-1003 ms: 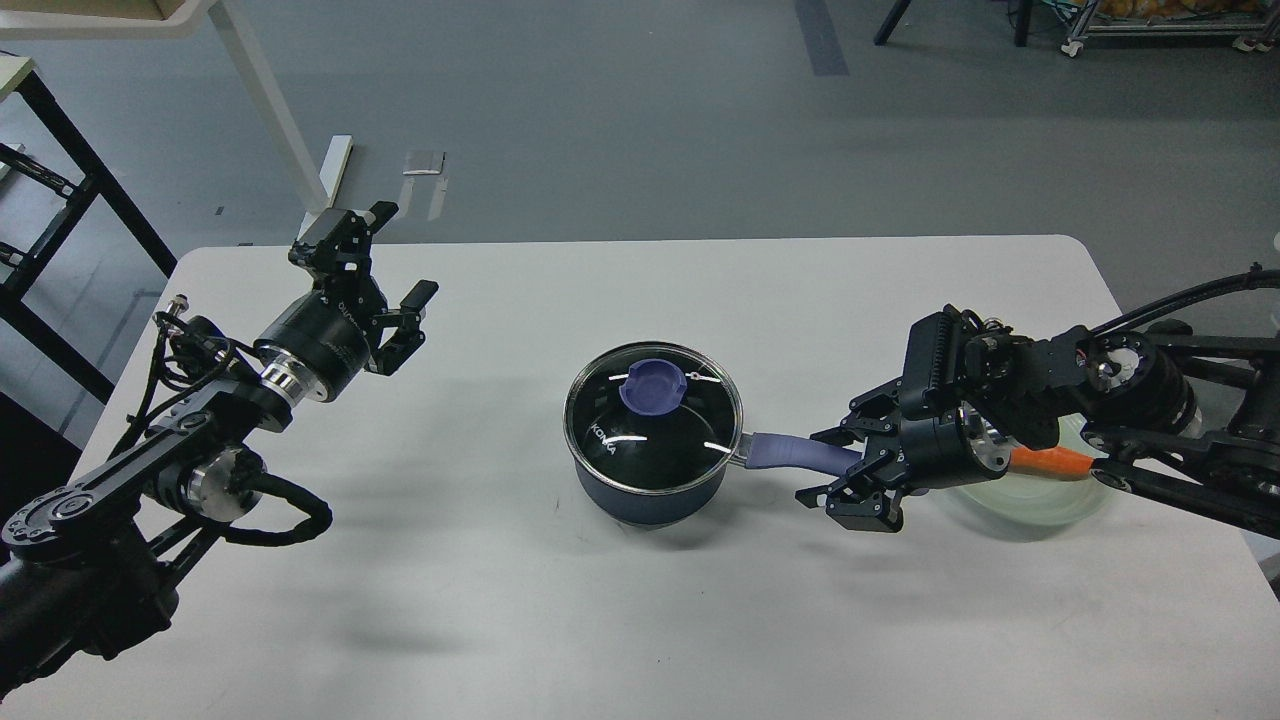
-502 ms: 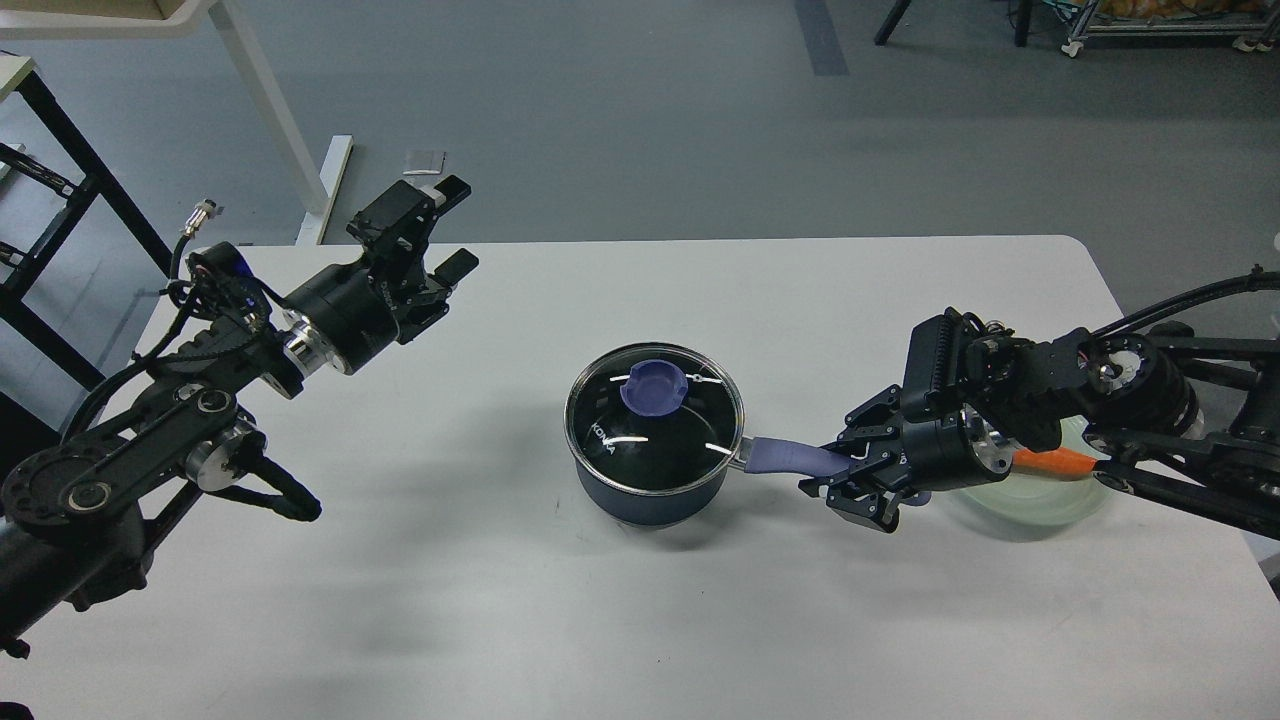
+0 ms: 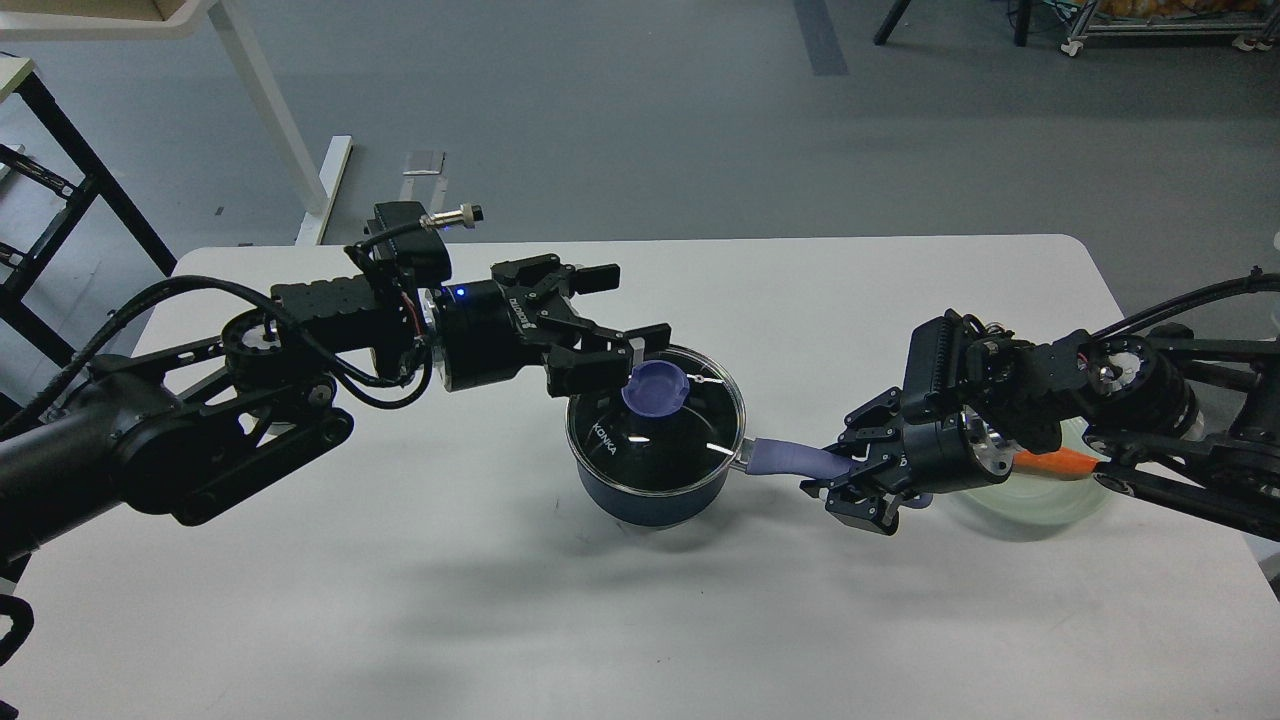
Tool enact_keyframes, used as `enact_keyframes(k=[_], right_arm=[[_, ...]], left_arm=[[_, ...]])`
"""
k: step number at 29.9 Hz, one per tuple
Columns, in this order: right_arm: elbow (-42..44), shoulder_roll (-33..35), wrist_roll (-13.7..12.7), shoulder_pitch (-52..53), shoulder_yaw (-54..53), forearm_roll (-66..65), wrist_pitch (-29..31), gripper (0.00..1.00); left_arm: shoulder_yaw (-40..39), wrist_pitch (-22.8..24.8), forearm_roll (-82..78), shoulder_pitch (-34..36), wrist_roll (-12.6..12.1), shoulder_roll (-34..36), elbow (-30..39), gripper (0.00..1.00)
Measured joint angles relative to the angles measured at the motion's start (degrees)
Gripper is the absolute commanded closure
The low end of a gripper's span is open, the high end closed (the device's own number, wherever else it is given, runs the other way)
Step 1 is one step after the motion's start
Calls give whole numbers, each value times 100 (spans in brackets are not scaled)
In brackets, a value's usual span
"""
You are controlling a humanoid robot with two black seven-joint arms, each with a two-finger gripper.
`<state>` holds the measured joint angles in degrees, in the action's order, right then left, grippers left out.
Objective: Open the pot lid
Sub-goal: 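Reach the left gripper over the pot and grasp the lid's purple knob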
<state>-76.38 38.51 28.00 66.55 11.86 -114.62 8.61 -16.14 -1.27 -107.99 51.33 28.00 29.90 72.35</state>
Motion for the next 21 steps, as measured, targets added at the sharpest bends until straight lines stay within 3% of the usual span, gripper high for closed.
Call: enact_keyframes(k=[4,9,21], right_arm=[[0,3,0,-10,1,10,0,68],[0,6,0,-23,6,19,0,68],[0,-1,0,-54,0,19,0,68]], left_arm=[[777,-470,-302,330,2,-123,-341,1],[1012,-857,-932,399,2,-498,-913,1],[1160,-935,-1010,342,1,-746,-1215,1]])
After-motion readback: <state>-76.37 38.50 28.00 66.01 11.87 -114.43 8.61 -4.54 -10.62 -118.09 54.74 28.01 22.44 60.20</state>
